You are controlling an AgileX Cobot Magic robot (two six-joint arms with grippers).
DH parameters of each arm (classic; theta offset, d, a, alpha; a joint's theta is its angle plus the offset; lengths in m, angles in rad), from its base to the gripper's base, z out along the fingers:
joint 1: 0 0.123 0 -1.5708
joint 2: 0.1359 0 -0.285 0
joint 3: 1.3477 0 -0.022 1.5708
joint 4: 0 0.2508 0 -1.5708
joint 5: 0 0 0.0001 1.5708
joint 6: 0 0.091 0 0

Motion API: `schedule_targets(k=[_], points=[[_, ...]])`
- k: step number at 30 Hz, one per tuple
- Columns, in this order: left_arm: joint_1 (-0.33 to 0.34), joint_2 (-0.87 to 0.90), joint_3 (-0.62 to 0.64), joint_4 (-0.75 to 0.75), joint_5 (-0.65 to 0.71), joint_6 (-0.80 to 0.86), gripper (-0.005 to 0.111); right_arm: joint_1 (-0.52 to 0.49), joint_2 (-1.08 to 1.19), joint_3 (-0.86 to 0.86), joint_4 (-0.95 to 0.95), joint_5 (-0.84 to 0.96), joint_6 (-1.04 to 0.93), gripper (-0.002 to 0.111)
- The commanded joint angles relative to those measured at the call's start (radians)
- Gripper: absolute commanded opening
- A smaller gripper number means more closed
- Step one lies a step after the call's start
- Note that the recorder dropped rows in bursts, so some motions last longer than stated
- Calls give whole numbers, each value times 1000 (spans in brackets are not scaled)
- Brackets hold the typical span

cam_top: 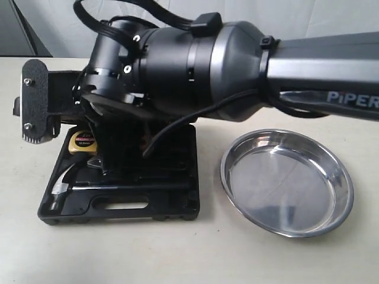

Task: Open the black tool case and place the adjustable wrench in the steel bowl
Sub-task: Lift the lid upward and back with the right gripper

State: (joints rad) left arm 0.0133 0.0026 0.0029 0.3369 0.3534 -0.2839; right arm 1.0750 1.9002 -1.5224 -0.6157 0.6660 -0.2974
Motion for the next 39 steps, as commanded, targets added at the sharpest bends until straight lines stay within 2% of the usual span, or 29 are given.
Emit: schedule_targets(k=[1, 4, 8, 12, 17, 39], points=[[4, -3, -3, -3, -6, -1, 0, -16, -7, -8, -255, -126, 144, -1], [4, -3, -3, -3, -6, -1, 0, -53, 3, -8, -386, -180, 232, -1], [4, -3, -3, -3, -6, -1, 0, -157, 42, -8, -470, -283, 303, -1], [4, -3, -3, -3, -6, -1, 0, -253, 89, -8, -485, -392, 327, -1], [4, -3, -3, -3, -6, -1, 0, -327, 136, -8, -482, -429, 342, -1], [4, -3, -3, -3, -6, -1, 0, -318, 151, -8, -685, -376, 430, -1]])
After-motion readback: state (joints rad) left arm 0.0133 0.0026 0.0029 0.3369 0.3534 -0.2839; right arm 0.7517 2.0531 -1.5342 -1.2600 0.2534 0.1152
